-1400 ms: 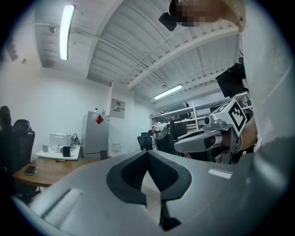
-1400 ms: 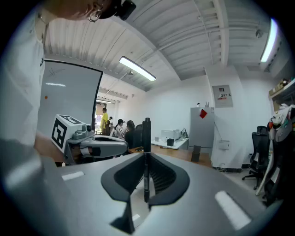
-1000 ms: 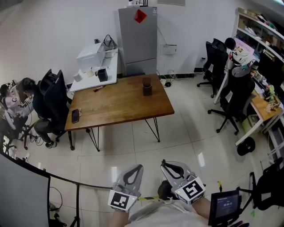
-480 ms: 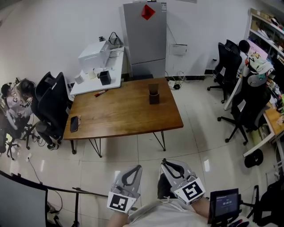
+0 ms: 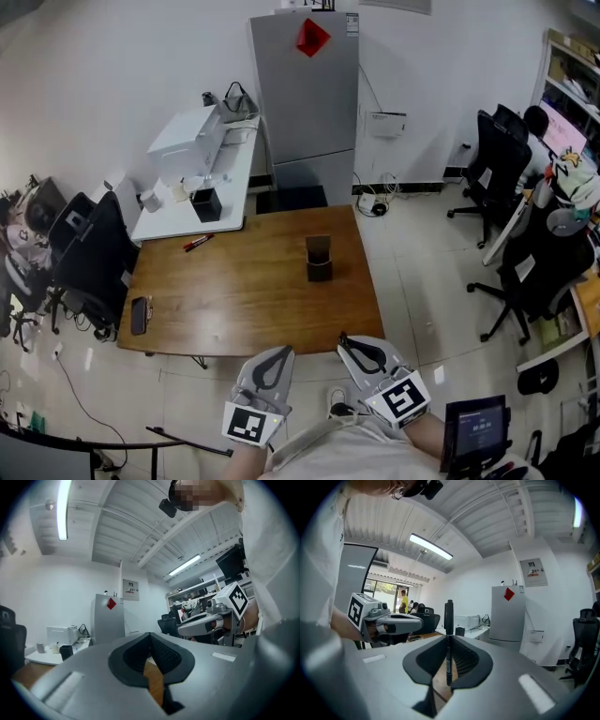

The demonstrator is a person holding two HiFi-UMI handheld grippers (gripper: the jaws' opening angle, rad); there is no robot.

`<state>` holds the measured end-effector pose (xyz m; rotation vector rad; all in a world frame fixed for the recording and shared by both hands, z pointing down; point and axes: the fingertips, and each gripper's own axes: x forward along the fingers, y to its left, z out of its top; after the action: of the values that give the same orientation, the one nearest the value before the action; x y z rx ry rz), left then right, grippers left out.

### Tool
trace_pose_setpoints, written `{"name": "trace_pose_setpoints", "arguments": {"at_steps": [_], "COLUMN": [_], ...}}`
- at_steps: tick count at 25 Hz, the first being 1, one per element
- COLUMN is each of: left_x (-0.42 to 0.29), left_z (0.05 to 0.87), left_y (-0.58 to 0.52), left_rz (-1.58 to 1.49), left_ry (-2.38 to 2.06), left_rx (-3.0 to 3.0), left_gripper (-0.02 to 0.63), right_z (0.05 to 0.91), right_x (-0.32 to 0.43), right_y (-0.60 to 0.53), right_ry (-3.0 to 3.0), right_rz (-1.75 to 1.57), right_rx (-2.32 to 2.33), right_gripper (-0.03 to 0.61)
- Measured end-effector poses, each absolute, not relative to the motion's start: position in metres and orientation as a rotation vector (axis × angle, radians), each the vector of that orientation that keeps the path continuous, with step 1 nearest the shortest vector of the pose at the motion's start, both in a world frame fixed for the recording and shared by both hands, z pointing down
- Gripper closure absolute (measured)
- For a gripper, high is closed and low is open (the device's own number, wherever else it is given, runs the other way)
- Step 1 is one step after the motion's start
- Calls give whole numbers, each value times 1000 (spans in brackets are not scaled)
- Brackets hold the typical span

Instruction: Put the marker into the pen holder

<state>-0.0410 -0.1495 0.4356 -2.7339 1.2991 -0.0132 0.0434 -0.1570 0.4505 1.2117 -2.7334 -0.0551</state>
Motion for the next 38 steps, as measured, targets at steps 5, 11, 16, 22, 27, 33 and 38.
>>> {"name": "trace_pose_setpoints", "arguments": {"at_steps": [5,11,16,22,27,33,38], "left_x": [-17,-4,-6,-16,-25,-18,-12], "left_z": [438,437,441,447,444,436,440], "left_y": [-216,-260,-292,-328,-356,-376,-382], "left_rz": [-52,-101,-75,-84,-95,-62,-158], "left_ry": [1311,1271,1295,1284,1249,1160,1088], "left_rx": [-2750,-2733,-2782,-2835,-2851,-2859,-2855], "left_gripper": [598,598,598,598,598,598,598], "right_z": [464,464,469,476,485,502,540], "right_x": [67,70,70,65,57,50,55], "right_y": [-228,-271,-298,-338,-376,-427,-475], "right_ry": [-2750,-2744,-2738,-2714,-2684,-2635,-2549], "right_rz": [82,80,150,221,247,339,336], "right_rx": [1211,1189,1202,1269,1318,1359,1326], "right_gripper": [545,545,545,545,543,543,543]}}
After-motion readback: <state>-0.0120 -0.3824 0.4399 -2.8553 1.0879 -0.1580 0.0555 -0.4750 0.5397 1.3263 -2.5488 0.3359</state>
